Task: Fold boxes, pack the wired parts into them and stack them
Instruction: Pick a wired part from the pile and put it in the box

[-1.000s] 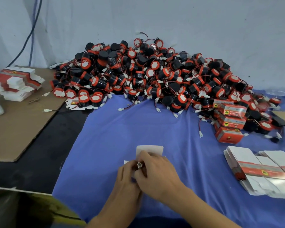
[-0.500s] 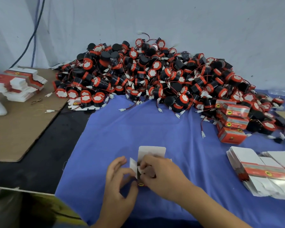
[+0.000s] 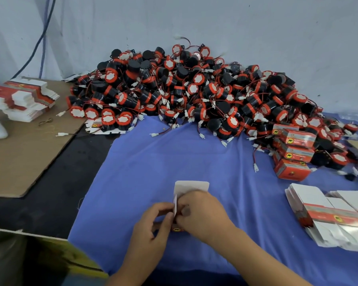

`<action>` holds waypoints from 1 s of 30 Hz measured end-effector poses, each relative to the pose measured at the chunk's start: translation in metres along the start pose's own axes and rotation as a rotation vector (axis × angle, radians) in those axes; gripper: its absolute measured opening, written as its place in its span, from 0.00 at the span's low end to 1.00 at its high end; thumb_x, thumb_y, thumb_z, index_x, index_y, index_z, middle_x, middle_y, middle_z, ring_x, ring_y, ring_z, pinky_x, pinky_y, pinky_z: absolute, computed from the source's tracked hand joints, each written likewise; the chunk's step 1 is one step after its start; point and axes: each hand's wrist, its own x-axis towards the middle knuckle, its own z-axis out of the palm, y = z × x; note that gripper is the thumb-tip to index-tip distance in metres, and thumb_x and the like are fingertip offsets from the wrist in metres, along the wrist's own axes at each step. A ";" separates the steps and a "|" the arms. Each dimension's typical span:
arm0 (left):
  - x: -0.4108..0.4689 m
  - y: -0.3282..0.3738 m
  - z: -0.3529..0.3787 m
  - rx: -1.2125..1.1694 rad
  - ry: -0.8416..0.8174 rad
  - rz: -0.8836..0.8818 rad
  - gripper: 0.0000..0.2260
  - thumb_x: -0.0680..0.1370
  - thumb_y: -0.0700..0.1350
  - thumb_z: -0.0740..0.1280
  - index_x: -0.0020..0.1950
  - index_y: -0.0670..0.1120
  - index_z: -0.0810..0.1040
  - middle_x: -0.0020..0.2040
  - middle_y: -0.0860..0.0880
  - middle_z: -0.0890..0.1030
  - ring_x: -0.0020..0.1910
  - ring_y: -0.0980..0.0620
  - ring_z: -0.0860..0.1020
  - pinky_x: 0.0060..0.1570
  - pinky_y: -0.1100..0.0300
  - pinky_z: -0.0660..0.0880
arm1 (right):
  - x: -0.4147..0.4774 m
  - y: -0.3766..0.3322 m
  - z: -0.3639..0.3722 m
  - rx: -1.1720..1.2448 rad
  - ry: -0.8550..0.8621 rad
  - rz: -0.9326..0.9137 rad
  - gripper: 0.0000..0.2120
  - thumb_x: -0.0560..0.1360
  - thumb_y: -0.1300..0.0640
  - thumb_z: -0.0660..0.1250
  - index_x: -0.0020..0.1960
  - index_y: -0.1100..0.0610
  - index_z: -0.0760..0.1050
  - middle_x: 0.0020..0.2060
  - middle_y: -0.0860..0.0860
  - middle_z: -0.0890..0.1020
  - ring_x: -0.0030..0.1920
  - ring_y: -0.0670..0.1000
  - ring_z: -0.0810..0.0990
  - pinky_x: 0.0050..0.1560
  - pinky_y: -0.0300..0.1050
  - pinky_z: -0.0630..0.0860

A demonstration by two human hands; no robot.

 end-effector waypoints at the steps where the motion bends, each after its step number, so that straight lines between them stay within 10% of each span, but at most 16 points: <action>1: 0.001 -0.001 0.000 0.001 -0.003 0.001 0.09 0.82 0.45 0.66 0.56 0.58 0.80 0.54 0.55 0.84 0.53 0.57 0.83 0.46 0.66 0.79 | 0.002 -0.002 -0.001 0.000 -0.004 0.021 0.13 0.70 0.53 0.68 0.30 0.49 0.70 0.30 0.47 0.77 0.31 0.48 0.74 0.30 0.42 0.70; 8: 0.000 -0.001 0.004 0.064 -0.002 0.029 0.11 0.82 0.45 0.65 0.55 0.62 0.80 0.51 0.58 0.83 0.49 0.60 0.83 0.45 0.70 0.77 | -0.004 0.005 0.008 0.180 0.160 -0.020 0.05 0.70 0.60 0.67 0.42 0.50 0.75 0.38 0.45 0.81 0.39 0.47 0.79 0.39 0.47 0.80; 12: 0.000 -0.002 0.009 0.172 0.004 0.034 0.07 0.82 0.51 0.63 0.54 0.62 0.80 0.50 0.60 0.83 0.50 0.62 0.82 0.45 0.72 0.75 | -0.016 0.018 0.012 0.440 0.470 -0.219 0.17 0.70 0.69 0.64 0.49 0.48 0.75 0.49 0.43 0.77 0.51 0.44 0.77 0.47 0.30 0.72; 24: 0.007 -0.006 0.018 0.407 0.096 -0.017 0.12 0.80 0.56 0.62 0.43 0.54 0.81 0.44 0.61 0.79 0.45 0.61 0.79 0.43 0.68 0.72 | -0.031 0.042 0.004 1.474 1.323 0.264 0.18 0.76 0.73 0.60 0.46 0.51 0.75 0.38 0.49 0.78 0.42 0.51 0.82 0.50 0.41 0.80; 30: 0.039 0.016 0.017 0.030 0.013 -0.310 0.10 0.84 0.53 0.59 0.60 0.59 0.78 0.52 0.68 0.80 0.49 0.68 0.79 0.54 0.58 0.79 | -0.030 0.053 0.027 1.351 0.587 0.516 0.06 0.81 0.58 0.64 0.50 0.52 0.80 0.44 0.50 0.82 0.43 0.48 0.81 0.42 0.43 0.75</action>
